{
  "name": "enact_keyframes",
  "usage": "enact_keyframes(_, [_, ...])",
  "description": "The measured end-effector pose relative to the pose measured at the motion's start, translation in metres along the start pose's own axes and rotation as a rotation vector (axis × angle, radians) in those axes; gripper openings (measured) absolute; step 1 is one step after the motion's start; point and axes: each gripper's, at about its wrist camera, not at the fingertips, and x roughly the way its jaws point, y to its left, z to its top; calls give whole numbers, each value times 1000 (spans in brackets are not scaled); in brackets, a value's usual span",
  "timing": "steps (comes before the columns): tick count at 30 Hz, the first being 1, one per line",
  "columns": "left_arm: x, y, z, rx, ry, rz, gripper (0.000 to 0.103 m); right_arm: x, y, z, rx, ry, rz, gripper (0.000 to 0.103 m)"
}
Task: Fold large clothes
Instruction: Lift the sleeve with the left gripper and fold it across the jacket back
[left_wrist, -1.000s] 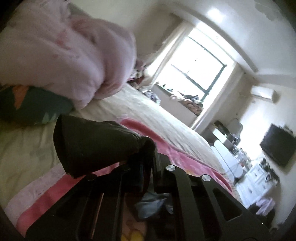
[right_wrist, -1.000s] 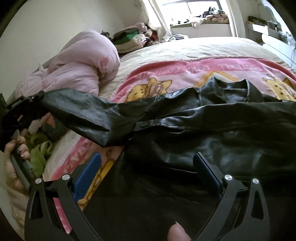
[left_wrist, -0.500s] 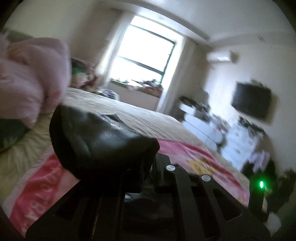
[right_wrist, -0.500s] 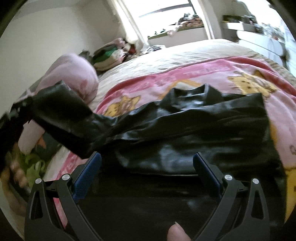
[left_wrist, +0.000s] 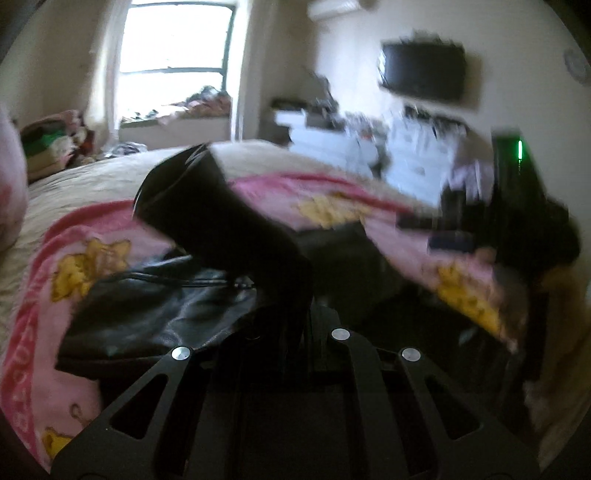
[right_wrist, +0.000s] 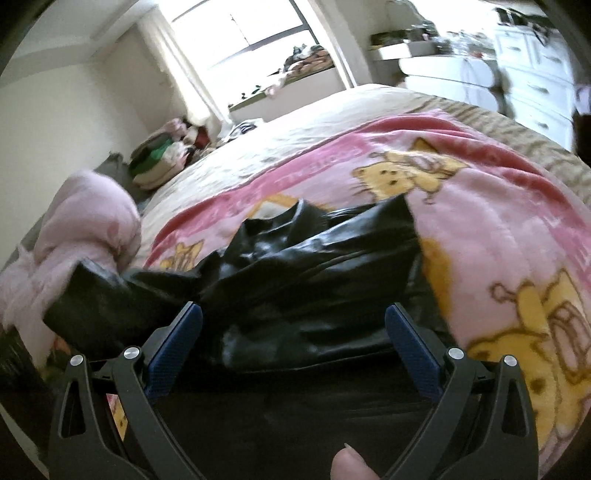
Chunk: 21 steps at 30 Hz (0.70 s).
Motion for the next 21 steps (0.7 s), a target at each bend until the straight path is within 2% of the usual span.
enact_keyframes(5, [33, -10, -24, 59, 116, -19, 5, -3, -12, 1, 27, -2, -13, 99])
enact_keyframes(10, [57, -17, -46, 125, 241, 1, 11, 0, -19, -1, 59, 12, -13, 99])
enact_keyframes(15, [62, -26, -50, 181, 274, 25, 21, 4, -24, -5, 82, 41, -7, 99])
enact_keyframes(16, [62, -27, -49, 182, 281, 17, 36, 7, -26, -6, 92, 55, -3, 99])
enact_keyframes(17, [62, -27, -49, 179, 291, 6, 66, 9, -28, -7, 99, 65, 2, 99])
enact_keyframes(18, [60, -29, -49, 169, 299, -7, 76, 11, -30, -9, 112, 82, 11, 99])
enact_keyframes(21, [50, -43, -48, 189, 300, -44, 79, 23, -34, -16, 165, 152, 70, 99])
